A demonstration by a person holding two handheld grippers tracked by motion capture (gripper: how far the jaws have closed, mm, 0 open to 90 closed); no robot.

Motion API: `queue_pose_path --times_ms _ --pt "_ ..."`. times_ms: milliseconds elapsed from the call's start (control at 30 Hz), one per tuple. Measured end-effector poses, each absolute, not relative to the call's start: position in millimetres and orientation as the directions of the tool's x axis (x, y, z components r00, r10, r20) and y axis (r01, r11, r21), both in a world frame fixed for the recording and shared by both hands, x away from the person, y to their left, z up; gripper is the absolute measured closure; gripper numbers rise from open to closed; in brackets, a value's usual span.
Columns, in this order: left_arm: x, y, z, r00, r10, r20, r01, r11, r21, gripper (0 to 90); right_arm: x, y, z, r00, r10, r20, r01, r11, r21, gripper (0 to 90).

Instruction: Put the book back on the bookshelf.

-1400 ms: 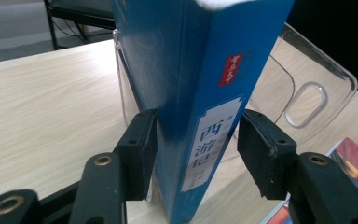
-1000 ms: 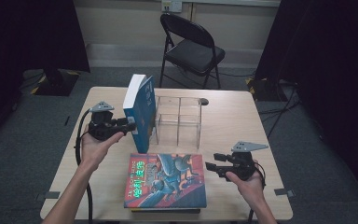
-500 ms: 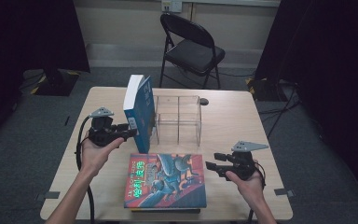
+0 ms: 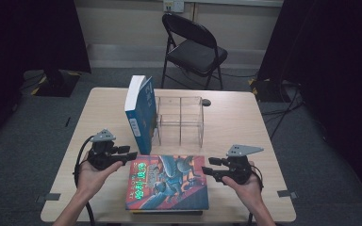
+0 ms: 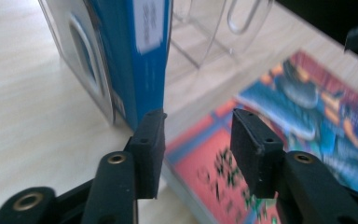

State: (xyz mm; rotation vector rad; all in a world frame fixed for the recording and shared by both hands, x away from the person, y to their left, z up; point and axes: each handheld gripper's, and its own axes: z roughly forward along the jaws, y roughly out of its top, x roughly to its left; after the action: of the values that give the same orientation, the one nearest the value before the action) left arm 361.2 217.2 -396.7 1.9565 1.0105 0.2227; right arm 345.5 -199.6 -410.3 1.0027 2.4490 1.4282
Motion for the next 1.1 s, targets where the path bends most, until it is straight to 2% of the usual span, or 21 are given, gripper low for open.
queue_pose_path --times_ms 67,267,400,800,1000,1100 --pt "352 220 -401 0.655 0.733 -0.184 0.570 -0.320 0.757 50.5 347 -192 -411 -0.779 0.594 0.200 0.470 0.343 0.813 49.5" --pt "342 221 -419 0.638 0.739 -0.217 0.600 -0.301 0.741 51.5 359 -170 -416 -0.790 0.584 0.188 0.465 0.371 0.804 43.7" --pt "341 219 -429 0.642 0.726 -0.247 0.619 -0.299 0.726 52.6 370 -160 -418 -0.788 0.598 0.145 0.449 0.397 0.800 42.2" --pt "342 212 -431 0.647 0.727 -0.230 0.611 -0.314 0.727 54.2 377 -161 -430 -0.779 0.610 0.146 0.460 0.398 0.794 43.6" --pt "342 214 -435 0.643 0.721 -0.258 0.616 -0.286 0.734 54.2 382 -160 -432 -0.781 0.607 0.148 0.454 0.389 0.801 41.8" --pt "341 213 -435 0.639 0.727 -0.251 0.612 -0.284 0.738 54.2 384 -158 -436 -0.773 0.624 0.116 0.454 0.416 0.788 40.0"
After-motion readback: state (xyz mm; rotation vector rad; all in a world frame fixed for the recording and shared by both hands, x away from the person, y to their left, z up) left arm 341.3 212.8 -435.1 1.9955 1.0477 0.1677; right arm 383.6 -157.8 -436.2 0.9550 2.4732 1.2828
